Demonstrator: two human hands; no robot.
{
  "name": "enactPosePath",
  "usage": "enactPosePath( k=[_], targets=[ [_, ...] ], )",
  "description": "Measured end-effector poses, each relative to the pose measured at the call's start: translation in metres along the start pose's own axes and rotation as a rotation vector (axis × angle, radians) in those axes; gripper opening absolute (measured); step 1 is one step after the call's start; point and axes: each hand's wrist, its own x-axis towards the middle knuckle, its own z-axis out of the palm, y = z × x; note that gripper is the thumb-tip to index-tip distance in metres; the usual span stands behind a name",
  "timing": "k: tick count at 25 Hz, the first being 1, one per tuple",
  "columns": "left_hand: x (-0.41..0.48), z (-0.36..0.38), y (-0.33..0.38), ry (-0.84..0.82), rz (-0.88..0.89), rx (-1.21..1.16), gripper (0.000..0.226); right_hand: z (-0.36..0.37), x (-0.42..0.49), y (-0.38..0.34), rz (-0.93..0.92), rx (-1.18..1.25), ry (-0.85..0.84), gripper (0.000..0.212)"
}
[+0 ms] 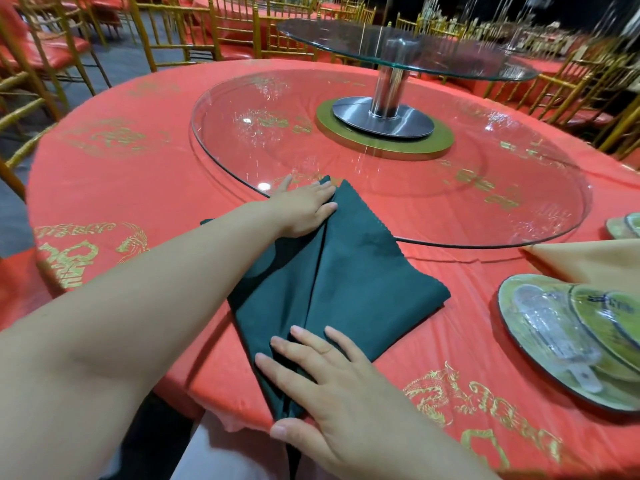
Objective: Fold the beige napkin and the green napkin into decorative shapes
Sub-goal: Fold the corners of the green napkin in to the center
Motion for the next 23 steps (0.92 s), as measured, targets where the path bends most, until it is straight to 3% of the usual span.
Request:
enactPosePath(
  k=[8,12,14,18,20,23],
  targets=[
    [0.018,0.005,-0.006,0.025,0.001,-0.073,0.06,0.004,0.001,0.002,-0.024,-0.025,-0.03,0.059],
    [0.0,0.004,-0.013,0.319,0.071,-0.375,0.054,0.001,0.0,0.0,-0.014,-0.032,0.004,0.062],
    [-0.019,0.0,-0.015,0.374,0.056,-0.426,0.047,-0.003,0.0,0.0,0.041,0.038,0.078,0.063],
    [-0.082,0.008,-0.008,0.206,0.191,-0.35,0.042,-0.005,-0.001,0.001,0.391,0.06,0.21,0.062],
    [-0.12,0.02,-0.001,0.1,0.294,-0.277,0.051,-0.004,0.001,0.001,0.496,0.008,0.104,0.067],
    [-0.159,0.035,0.008,-0.042,0.283,-0.12,0.067,-0.006,0.005,0.0,0.482,-0.01,-0.005,0.083]
  ],
)
